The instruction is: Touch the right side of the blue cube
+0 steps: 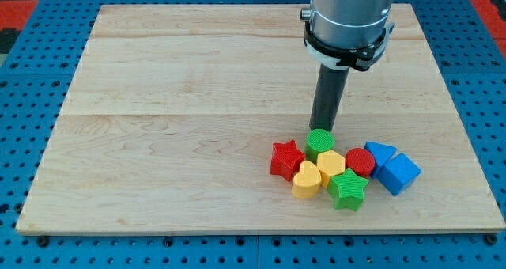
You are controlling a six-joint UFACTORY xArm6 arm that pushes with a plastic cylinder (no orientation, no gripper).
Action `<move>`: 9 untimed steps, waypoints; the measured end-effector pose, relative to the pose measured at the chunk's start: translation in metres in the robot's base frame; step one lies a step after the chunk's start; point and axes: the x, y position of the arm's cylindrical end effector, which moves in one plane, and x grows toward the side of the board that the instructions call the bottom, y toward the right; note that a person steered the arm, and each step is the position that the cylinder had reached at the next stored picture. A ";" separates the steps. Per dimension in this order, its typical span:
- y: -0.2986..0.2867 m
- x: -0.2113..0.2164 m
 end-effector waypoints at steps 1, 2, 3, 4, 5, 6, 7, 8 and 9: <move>0.000 0.000; -0.008 -0.004; -0.003 -0.015; 0.052 -0.031; 0.111 -0.032; 0.150 -0.015; 0.154 0.001; 0.154 0.014; 0.152 0.053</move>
